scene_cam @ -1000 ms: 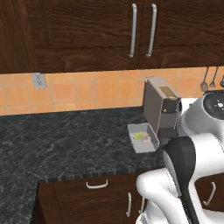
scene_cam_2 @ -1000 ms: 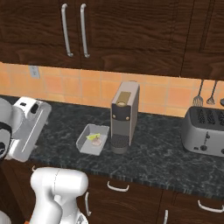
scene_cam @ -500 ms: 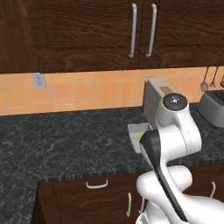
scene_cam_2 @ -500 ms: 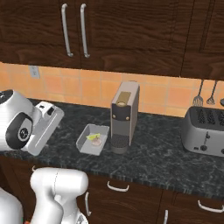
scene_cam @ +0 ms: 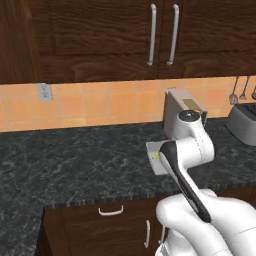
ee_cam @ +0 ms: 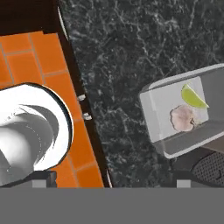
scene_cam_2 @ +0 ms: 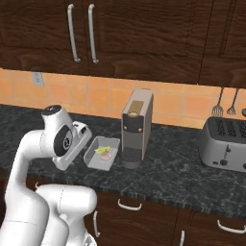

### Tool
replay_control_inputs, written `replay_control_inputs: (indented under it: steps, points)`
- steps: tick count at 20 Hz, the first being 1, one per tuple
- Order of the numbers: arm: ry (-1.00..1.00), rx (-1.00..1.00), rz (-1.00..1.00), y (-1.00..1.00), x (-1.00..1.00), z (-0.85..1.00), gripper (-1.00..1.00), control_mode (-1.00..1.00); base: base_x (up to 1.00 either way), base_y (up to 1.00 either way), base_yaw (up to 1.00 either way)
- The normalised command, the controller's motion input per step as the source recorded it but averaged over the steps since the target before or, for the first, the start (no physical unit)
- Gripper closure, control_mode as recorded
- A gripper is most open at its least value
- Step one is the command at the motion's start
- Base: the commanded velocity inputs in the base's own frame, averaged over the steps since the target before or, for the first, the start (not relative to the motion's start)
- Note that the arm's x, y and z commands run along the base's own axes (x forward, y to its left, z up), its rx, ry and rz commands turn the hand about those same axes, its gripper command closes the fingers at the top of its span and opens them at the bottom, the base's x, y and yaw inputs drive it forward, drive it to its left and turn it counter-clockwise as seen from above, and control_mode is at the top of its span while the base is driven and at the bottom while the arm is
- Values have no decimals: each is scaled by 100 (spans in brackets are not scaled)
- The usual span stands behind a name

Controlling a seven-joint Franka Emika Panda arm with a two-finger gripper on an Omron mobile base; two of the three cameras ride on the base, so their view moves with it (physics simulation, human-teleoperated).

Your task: Take the meat container that has the steak and place it on the second highest rack of the freezer. Then take the vegetable container that has the garlic and lemon wedge and place it on the highest rack of the freezer.

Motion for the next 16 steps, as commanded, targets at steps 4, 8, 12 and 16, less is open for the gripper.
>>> replay_control_inputs:
  steps: [4,8,12,16]
  points:
    - [18,0,0,0,89,-59,-100,-100,0,0,0]
    - [11,0,0,0,84,-42,-100,-100,0,0,0]
    - [4,0,0,0,71,-36,-100,-100,0,0,0]
    - [0,0,0,0,40,-54,-100,-100,0,0,0]
